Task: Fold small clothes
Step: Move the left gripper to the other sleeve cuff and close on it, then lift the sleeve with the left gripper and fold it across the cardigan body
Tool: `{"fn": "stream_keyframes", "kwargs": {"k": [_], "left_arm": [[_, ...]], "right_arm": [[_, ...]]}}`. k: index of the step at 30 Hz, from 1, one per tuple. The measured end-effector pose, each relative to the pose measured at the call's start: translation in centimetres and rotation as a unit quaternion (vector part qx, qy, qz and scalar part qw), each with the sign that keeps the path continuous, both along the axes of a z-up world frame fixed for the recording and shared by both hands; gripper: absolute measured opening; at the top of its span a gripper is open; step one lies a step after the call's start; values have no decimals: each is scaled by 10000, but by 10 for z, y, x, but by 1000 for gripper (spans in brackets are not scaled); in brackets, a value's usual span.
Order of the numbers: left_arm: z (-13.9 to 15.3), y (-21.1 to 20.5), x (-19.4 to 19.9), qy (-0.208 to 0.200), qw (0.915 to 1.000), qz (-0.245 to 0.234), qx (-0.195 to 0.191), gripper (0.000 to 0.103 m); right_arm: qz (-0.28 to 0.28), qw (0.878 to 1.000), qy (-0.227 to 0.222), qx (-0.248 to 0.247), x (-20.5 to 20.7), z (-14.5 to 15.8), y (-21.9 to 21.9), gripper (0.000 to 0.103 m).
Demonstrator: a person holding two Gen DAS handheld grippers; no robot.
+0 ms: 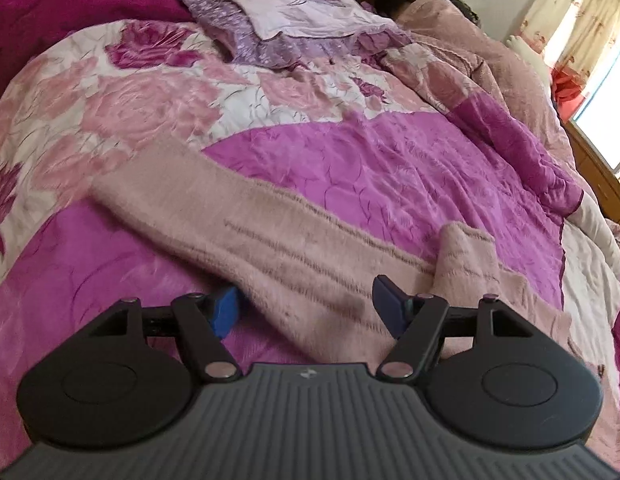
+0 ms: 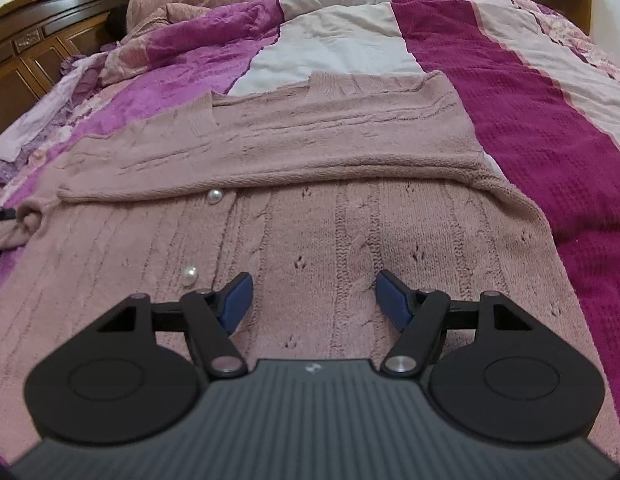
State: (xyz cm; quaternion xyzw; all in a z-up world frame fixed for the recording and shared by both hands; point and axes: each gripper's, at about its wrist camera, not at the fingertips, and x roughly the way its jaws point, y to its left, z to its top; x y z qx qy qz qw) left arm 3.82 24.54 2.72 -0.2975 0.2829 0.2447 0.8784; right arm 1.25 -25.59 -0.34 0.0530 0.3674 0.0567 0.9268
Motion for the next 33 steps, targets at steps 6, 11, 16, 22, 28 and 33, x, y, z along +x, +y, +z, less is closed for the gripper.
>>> {"fn": "stream_keyframes", "kwargs": {"k": [6, 11, 16, 22, 28, 33], "left_arm": [[-5, -9, 33, 481, 9934, -397, 968, 75], [-6, -10, 41, 524, 9912, -468, 1120, 72], [-1, -11, 37, 508, 9887, -483, 1324, 25], [20, -12, 25, 163, 9892, -596, 1327, 10], [60, -17, 18, -237, 9837, -643, 1663, 10], [86, -12, 18, -318, 9750, -612, 2112, 10]], "right_arm": [[-27, 10000, -59, -35, -3, -4, 1, 69], [-18, 10000, -80, -53, -2, -5, 2, 70], [-16, 10000, -86, -7, -3, -6, 1, 72], [20, 9999, -102, 24, -3, -7, 1, 74], [14, 9998, -119, 154, -3, -7, -2, 74], [14, 9997, -146, 188, -4, -7, -3, 74]]}}
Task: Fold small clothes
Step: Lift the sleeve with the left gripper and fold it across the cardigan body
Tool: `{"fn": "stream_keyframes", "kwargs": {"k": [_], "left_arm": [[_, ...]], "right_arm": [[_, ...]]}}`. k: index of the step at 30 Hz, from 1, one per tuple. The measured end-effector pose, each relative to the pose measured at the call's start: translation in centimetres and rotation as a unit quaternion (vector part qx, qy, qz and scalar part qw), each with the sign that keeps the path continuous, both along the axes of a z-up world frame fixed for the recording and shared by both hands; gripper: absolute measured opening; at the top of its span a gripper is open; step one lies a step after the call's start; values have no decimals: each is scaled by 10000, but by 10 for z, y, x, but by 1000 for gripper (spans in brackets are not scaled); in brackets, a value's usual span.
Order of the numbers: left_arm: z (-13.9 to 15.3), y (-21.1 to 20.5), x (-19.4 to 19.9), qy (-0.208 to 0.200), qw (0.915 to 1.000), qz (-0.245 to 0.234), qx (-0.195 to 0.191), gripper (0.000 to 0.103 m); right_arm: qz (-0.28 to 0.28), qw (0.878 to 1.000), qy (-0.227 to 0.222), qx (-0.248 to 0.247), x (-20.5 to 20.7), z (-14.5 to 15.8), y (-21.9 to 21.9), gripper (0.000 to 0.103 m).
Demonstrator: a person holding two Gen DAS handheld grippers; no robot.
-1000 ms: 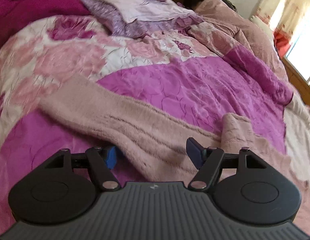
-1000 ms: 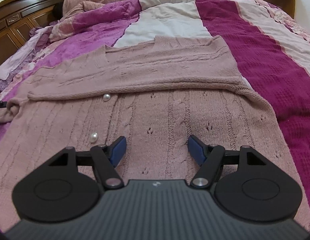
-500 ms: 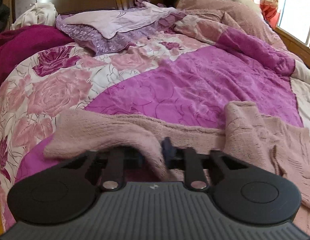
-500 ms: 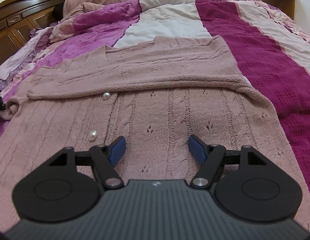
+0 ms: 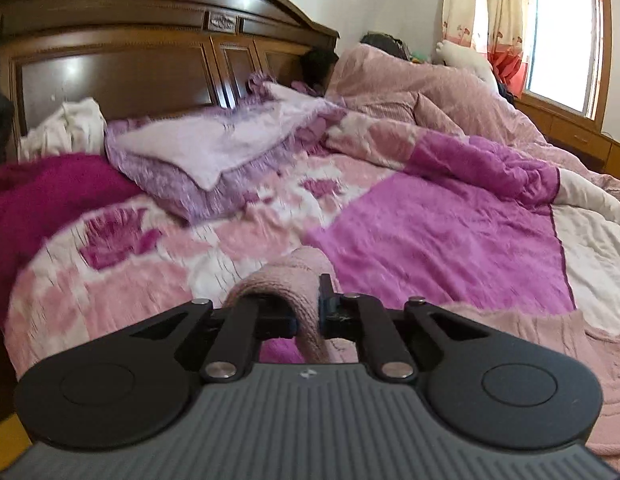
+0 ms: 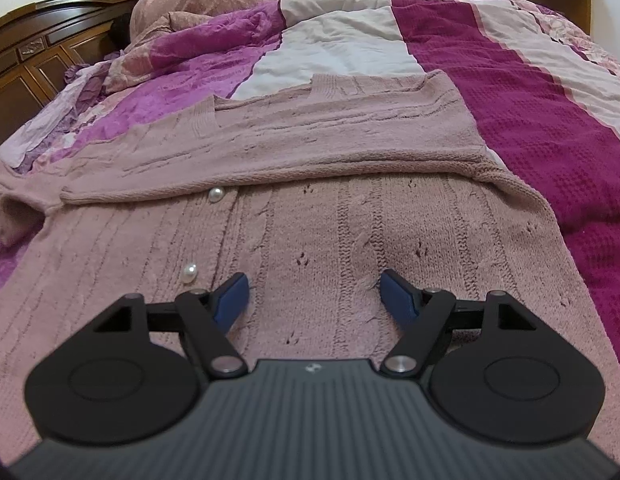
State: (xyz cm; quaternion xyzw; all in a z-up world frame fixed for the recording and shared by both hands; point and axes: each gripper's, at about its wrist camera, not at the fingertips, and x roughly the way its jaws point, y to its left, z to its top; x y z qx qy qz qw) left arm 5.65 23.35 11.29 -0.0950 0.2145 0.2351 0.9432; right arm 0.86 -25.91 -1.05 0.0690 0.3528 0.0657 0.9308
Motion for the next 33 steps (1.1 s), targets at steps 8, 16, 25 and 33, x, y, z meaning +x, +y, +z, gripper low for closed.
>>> {"fn": "stream_keyframes", "kwargs": {"k": [8, 16, 25, 33], "left_arm": [[20, 21, -7, -70, 9994, 197, 263, 10], [52, 16, -20, -654, 9974, 257, 136, 10], [101, -32, -21, -1124, 9926, -455, 15, 10], [104, -127, 9, -1108, 9815, -1505, -409, 10]], "right_arm": [[-7, 10000, -2, 64, 0, -1, -2, 74], [-30, 9998, -11, 215, 0, -1, -6, 74], [-65, 9992, -39, 384, 0, -2, -9, 74], [-108, 9977, -74, 666, -2, -3, -18, 74]]}}
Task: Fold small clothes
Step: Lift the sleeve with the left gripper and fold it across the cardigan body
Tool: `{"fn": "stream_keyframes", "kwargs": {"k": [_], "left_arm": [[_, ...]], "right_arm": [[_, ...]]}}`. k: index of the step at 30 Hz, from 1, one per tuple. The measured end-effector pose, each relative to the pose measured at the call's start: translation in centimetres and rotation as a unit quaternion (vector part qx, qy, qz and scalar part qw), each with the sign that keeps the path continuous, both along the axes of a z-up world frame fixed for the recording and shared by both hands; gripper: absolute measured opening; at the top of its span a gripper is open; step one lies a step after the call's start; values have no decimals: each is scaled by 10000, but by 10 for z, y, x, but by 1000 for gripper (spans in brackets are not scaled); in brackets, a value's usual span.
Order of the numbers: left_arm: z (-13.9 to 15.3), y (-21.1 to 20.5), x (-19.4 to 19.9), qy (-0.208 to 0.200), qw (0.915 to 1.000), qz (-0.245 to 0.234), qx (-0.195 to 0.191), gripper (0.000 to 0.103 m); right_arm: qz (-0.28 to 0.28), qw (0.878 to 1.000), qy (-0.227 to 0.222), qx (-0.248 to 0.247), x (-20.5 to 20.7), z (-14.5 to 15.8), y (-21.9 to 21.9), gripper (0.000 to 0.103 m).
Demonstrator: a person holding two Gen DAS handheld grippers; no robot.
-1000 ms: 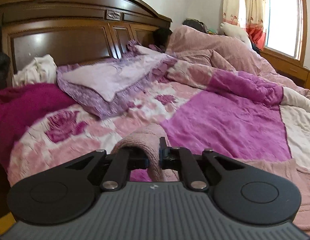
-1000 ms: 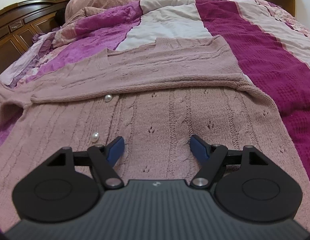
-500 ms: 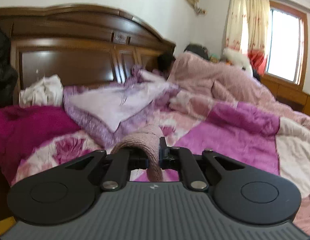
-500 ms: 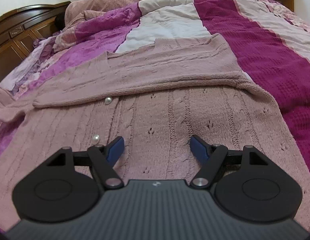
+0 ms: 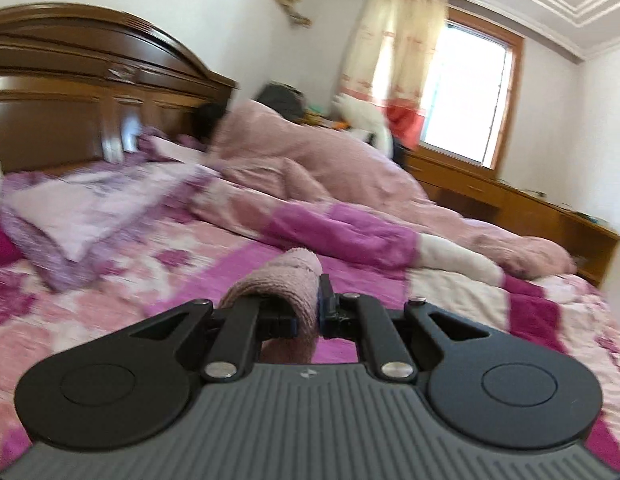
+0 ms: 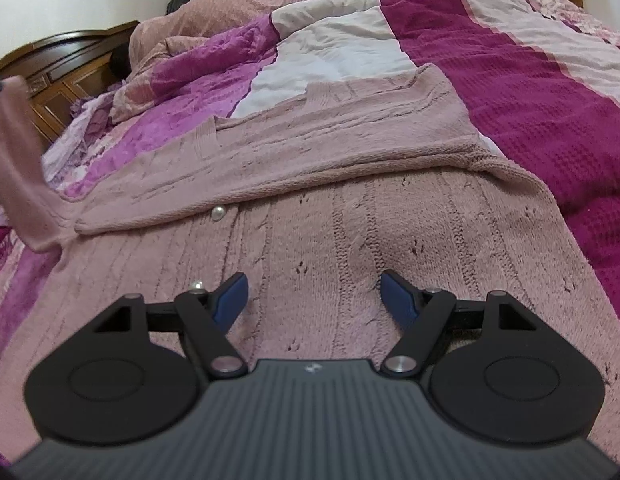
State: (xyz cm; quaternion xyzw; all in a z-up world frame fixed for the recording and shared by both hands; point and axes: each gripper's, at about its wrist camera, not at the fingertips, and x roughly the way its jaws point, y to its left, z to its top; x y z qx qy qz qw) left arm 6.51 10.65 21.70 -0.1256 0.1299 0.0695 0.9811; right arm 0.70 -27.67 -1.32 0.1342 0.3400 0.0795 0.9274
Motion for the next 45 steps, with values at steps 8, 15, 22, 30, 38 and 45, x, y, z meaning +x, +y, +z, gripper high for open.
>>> {"fn": "stream_keyframes", "kwargs": {"k": [8, 15, 22, 30, 38, 45], "left_arm": [[-2, -104, 29, -84, 9954, -955, -37, 10], [-35, -187, 62, 387, 9853, -1665, -68, 10], [-101, -242, 99, 1348, 9684, -2094, 123, 10], [-160, -266, 106, 2170, 9378, -2622, 692, 11], [-162, -268, 99, 2812, 9189, -2704, 589, 34], [-134, -240, 68, 2726, 9214, -2679, 703, 57]], "right_arm": [[-29, 10000, -28, 67, -1, -1, -1, 74], [-26, 9999, -32, 105, -1, -2, -2, 74], [-34, 9997, -44, 246, -1, -3, -6, 75], [-9, 9998, -37, 195, 0, -4, -4, 76], [-5, 9998, -33, 183, 0, -3, -4, 76], [-5, 9999, -32, 161, 0, -3, -3, 76]]}}
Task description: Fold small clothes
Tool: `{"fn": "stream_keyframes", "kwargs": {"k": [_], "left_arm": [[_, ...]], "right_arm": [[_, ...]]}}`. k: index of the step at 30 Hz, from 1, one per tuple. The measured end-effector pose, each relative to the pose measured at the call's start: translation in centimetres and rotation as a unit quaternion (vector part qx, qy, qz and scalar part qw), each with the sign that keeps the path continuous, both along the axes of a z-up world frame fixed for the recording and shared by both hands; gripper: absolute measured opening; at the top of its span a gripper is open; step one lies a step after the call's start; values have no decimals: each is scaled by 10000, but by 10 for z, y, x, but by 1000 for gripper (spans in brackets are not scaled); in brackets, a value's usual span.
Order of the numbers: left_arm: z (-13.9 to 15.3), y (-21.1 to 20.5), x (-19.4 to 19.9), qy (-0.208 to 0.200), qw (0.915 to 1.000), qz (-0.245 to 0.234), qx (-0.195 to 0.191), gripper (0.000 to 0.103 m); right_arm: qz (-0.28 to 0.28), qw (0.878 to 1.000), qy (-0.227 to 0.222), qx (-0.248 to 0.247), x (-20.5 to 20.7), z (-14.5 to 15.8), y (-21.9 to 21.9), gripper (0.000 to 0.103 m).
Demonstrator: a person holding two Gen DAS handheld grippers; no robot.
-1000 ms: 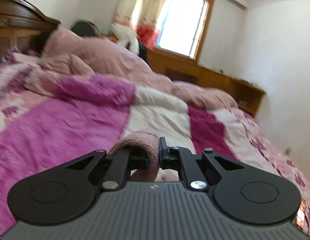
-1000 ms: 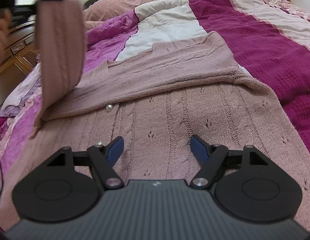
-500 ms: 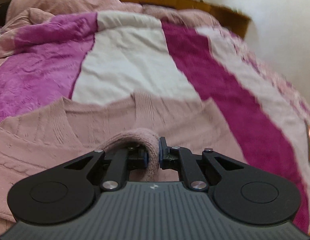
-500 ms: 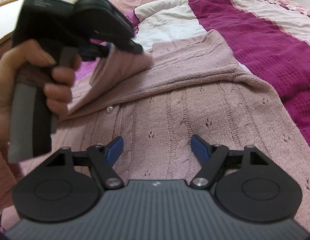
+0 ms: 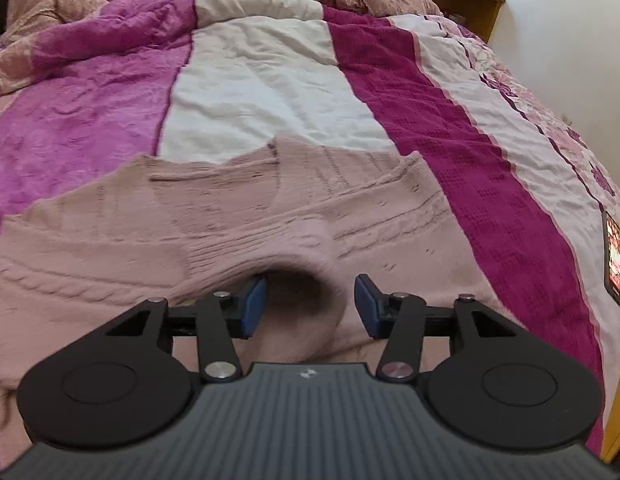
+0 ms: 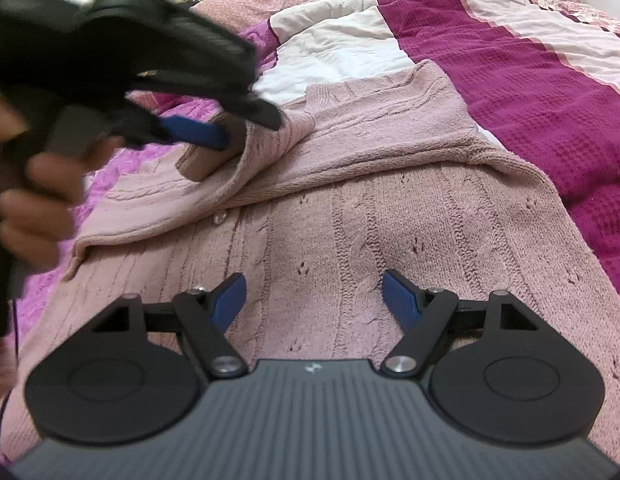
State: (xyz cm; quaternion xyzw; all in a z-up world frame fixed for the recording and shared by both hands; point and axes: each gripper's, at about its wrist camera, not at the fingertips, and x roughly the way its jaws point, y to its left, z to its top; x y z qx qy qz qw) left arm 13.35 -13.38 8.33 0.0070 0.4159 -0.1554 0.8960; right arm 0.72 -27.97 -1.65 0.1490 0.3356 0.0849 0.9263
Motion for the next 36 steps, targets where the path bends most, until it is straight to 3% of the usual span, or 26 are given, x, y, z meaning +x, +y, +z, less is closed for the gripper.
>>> {"fn": "stream_keyframes", "kwargs": {"k": [8, 12, 17, 22, 26, 32, 36], "left_arm": [[12, 59, -43, -396, 9966, 519, 509, 62], [13, 90, -53, -402, 9945, 811, 529, 62], [14, 123, -57, -522, 9898, 1172, 626, 62], [4, 150, -44, -299, 9865, 1550, 447, 62], [-7, 165, -37, -161, 9834, 1758, 418, 62], [-17, 176, -33, -94, 9816, 1856, 438, 62], [-19, 177, -28, -106, 9817, 1856, 424, 62]], "right_arm": [[-19, 10000, 12, -34, 0, 3, 1, 76], [54, 9999, 35, -121, 3, 16, 5, 77], [344, 9983, -271, -384, 10, 46, 17, 77], [769, 9918, -505, -893, 36, 68, 41, 77], [1236, 9779, -474, -1618, 59, 69, 72, 77], [1722, 9454, -583, -2705, 81, 56, 108, 77], [1890, 9335, -619, -2983, 93, 52, 116, 76]]}}
